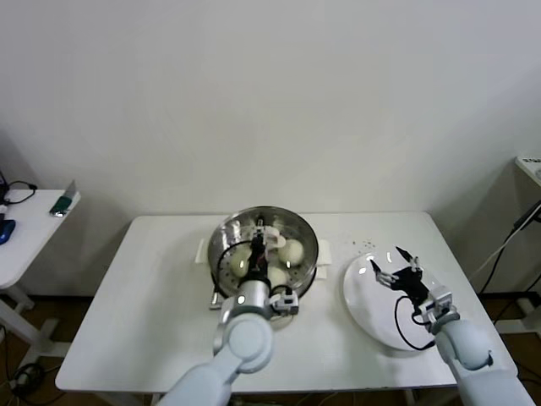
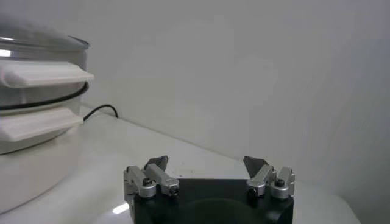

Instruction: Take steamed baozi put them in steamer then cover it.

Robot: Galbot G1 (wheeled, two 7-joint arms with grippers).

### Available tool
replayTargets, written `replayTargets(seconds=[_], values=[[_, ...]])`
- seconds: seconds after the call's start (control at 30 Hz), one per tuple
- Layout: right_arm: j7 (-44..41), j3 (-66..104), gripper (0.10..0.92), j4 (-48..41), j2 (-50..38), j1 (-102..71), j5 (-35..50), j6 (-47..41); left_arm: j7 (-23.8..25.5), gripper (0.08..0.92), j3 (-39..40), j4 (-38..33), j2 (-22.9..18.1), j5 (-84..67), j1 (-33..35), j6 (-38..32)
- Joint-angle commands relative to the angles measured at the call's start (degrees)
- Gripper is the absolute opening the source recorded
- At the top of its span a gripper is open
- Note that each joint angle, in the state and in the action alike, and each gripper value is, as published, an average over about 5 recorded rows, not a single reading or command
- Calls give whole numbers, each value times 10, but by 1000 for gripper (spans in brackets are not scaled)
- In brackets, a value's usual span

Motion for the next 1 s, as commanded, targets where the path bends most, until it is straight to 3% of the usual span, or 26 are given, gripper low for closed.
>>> replayTargets(seconds=[0.03, 0.4, 0.5, 0.63, 0.8, 1.0], values=[[1, 6, 823, 7, -1, 0, -10, -38, 12, 472, -4, -81, 31, -32, 36, 28], [1, 10, 823, 14, -5, -3, -10, -47, -12, 776, -53, -182, 89, -111, 101, 25], [-1, 14, 823, 15, -5, -4, -11, -45, -45, 814, -108, -213, 112, -177, 136, -2], [-6, 23, 823, 16, -3, -8, -13, -40, -118, 822, -215, -226, 137, -330, 176, -87], [-12, 38, 823, 25, 0, -17, -9, -34, -176, 823, -388, -225, 111, -560, 232, -202], [-14, 59, 823, 39, 12, -33, -2, -28, -152, 823, -555, -195, 55, -765, 339, -325]])
